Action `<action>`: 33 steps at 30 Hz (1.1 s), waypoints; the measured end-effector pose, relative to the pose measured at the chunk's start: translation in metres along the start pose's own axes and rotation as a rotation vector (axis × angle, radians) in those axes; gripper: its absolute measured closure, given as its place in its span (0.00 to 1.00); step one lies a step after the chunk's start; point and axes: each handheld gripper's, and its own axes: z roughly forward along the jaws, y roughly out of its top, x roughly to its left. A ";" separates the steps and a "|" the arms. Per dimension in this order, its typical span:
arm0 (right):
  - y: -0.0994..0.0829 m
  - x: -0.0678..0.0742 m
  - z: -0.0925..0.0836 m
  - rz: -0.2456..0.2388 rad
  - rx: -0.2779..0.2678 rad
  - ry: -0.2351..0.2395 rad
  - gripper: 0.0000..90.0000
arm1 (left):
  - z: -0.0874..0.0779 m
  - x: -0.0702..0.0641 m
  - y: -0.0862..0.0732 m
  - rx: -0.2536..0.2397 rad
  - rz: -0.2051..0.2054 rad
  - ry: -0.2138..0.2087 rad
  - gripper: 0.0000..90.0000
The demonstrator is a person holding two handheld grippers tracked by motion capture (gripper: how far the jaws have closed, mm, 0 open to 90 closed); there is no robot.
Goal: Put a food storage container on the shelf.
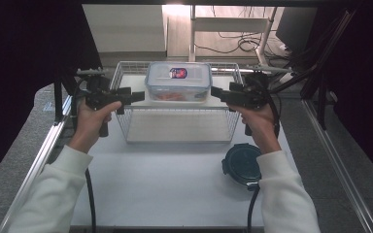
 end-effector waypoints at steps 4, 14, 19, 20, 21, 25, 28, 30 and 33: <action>-0.018 0.003 -0.016 -0.029 0.028 0.000 0.27 | -0.011 -0.008 -0.023 0.013 0.021 -0.016 0.32; -0.076 0.012 -0.039 -0.096 0.076 -0.016 0.27 | -0.034 -0.021 -0.080 0.051 0.111 -0.023 0.26; -0.111 0.011 -0.046 -0.069 0.088 0.009 0.29 | -0.036 -0.024 -0.109 0.077 0.113 -0.022 0.25; -0.119 0.010 -0.047 -0.064 0.092 0.008 0.29 | -0.036 -0.025 -0.116 0.089 0.119 -0.023 0.25; -0.126 0.010 -0.049 -0.063 0.098 0.008 0.30 | -0.035 -0.026 -0.122 0.099 0.120 -0.019 0.24; -0.152 0.009 -0.054 -0.064 0.131 0.009 0.31 | -0.034 -0.026 -0.146 0.126 0.101 -0.003 0.24; -0.167 0.009 -0.056 -0.091 0.166 -0.001 0.32 | -0.032 -0.022 -0.155 0.144 0.090 0.009 0.25; -0.174 0.008 -0.055 -0.101 0.178 -0.008 0.33 | -0.031 -0.020 -0.159 0.151 0.088 0.038 0.25; -0.182 0.006 -0.053 -0.083 0.189 -0.002 0.33 | -0.029 -0.020 -0.166 0.152 0.078 0.033 0.24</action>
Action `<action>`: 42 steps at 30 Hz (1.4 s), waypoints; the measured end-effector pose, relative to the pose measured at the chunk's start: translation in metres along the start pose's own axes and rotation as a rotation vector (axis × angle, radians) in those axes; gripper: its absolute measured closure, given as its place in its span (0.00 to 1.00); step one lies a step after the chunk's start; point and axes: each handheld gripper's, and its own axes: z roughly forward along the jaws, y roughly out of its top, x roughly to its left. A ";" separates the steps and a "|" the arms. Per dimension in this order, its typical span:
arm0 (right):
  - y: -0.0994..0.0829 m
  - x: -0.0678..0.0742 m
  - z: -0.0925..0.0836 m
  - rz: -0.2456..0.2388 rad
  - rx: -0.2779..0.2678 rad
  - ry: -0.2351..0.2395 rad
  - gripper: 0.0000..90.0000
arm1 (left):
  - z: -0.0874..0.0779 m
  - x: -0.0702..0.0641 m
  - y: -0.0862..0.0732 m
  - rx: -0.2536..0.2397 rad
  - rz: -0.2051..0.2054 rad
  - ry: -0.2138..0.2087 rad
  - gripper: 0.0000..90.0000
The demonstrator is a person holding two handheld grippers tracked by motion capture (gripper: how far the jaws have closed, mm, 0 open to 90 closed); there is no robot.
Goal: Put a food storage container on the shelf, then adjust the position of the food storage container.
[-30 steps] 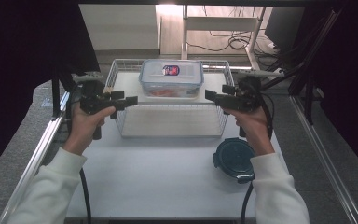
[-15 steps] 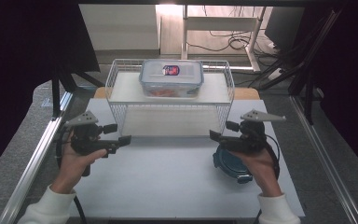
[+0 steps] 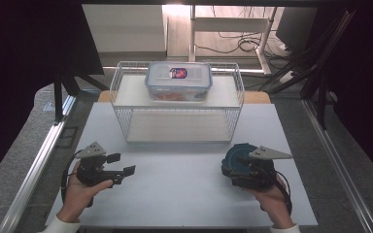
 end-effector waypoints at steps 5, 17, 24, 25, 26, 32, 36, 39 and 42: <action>-0.005 -0.001 0.005 -0.012 0.023 0.007 0.33 | 0.003 0.001 -0.007 -0.005 -0.020 0.010 0.23; 0.000 -0.009 -0.005 -0.005 0.005 -0.010 0.39 | 0.002 0.000 -0.006 -0.025 -0.001 0.036 0.21; 0.005 -0.022 -0.010 0.028 0.015 -0.041 0.47 | 0.007 0.004 -0.013 0.029 -0.013 0.057 0.20; 0.005 -0.024 -0.011 0.035 0.022 -0.047 0.49 | 0.008 0.005 -0.014 0.037 -0.017 0.059 0.20; 0.006 -0.027 -0.011 0.040 0.028 -0.056 0.50 | 0.009 0.006 -0.015 0.041 -0.021 0.058 0.20; 0.011 -0.052 -0.013 0.050 0.092 -0.135 0.62 | 0.010 0.008 -0.018 0.045 -0.051 0.052 0.20; 0.014 -0.073 -0.013 0.065 0.132 -0.187 0.71 | 0.010 0.007 -0.018 0.048 -0.055 0.050 0.20; 0.016 -0.090 -0.013 0.082 0.164 -0.234 0.83 | 0.011 0.007 -0.018 0.049 -0.070 0.045 0.20; 0.017 -0.105 -0.012 0.098 0.203 -0.274 0.91 | 0.010 0.007 -0.018 0.044 -0.093 0.021 0.20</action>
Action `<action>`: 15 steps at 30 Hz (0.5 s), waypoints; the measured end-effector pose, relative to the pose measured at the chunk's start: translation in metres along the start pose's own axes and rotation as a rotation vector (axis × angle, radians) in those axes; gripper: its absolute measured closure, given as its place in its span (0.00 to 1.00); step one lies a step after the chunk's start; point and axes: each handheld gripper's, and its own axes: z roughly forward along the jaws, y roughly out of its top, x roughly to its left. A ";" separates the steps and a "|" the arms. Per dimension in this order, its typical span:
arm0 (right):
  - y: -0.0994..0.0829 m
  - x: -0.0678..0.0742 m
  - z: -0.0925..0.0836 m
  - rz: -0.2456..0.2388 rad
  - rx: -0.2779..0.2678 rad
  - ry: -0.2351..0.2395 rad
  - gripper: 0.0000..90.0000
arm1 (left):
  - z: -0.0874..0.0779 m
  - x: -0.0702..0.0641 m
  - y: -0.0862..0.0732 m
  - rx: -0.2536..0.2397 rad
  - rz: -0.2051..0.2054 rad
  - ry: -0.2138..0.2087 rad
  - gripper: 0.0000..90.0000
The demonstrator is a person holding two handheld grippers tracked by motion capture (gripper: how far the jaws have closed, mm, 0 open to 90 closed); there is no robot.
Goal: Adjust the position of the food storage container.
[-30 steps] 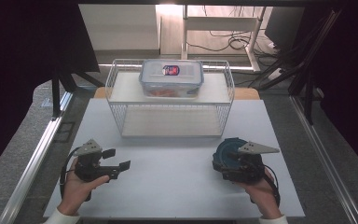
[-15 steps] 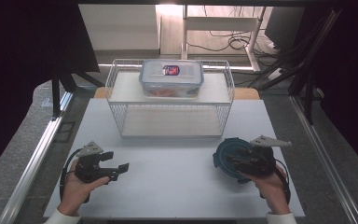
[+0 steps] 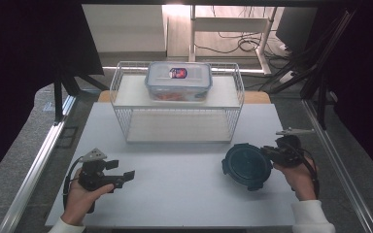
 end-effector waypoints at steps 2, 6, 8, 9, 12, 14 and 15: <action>0.002 -0.008 0.003 0.002 0.029 -0.024 0.95 | 0.001 -0.001 0.000 0.004 0.005 0.008 0.20; 0.003 -0.023 0.011 0.016 0.074 -0.056 0.98 | 0.004 -0.001 -0.001 0.017 0.012 0.011 0.20; 0.003 -0.029 0.017 0.017 0.098 -0.076 0.99 | 0.005 -0.001 -0.001 0.023 0.015 0.015 0.20; 0.002 -0.031 0.020 0.014 0.111 -0.082 0.99 | 0.005 -0.001 -0.001 0.026 0.016 0.014 0.20; 0.001 -0.036 0.028 0.012 0.146 -0.096 0.99 | 0.005 0.000 -0.002 0.026 0.010 0.005 0.20; -0.002 -0.040 0.033 0.014 0.172 -0.113 0.99 | 0.004 0.001 -0.002 0.026 0.010 0.005 0.21; -0.004 -0.042 0.036 0.016 0.188 -0.106 0.99 | 0.004 0.001 -0.002 0.026 0.009 0.005 0.21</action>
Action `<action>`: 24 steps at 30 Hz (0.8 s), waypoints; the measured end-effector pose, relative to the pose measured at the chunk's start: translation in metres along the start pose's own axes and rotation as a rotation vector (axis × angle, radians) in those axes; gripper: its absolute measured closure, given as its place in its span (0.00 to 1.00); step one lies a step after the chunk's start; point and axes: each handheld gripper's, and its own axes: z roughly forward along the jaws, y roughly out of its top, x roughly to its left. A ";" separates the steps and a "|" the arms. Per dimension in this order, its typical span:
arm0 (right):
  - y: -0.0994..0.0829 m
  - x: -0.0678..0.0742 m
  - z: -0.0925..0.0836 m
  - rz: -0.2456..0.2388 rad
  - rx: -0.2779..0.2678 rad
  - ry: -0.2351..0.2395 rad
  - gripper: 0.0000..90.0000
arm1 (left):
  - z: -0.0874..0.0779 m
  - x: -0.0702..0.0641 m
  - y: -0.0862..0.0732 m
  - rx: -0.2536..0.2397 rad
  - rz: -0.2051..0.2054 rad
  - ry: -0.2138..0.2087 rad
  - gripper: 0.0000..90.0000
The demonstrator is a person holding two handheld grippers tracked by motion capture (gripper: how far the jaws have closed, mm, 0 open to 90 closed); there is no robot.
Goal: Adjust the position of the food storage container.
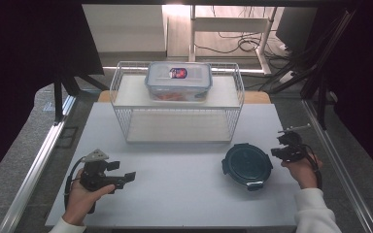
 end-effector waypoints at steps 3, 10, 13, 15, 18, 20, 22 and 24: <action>-0.004 -0.001 0.005 -0.002 0.028 0.005 0.99 | 0.000 0.001 0.000 0.002 -0.002 0.001 0.21; -0.009 0.007 0.007 -0.029 0.042 0.022 0.99 | 0.001 0.001 -0.001 0.008 -0.004 -0.003 0.21; -0.009 0.007 0.006 -0.020 0.044 0.033 0.99 | 0.001 0.000 -0.001 0.010 -0.003 -0.003 0.21; -0.009 0.007 0.006 -0.021 0.043 0.030 0.99 | 0.002 0.000 -0.001 0.014 -0.001 -0.005 0.21; -0.009 0.009 0.006 -0.025 0.043 0.023 0.99 | 0.003 0.001 -0.001 0.015 -0.006 -0.006 0.21; -0.009 0.011 0.004 -0.020 0.037 0.045 0.99 | 0.004 0.001 -0.001 0.018 -0.007 -0.007 0.21; -0.009 0.015 0.003 -0.029 0.045 0.043 0.99 | 0.004 0.001 -0.001 0.019 -0.009 -0.009 0.21; -0.009 0.019 0.003 -0.041 0.051 0.051 0.99 | 0.005 0.001 -0.001 0.021 -0.009 -0.011 0.22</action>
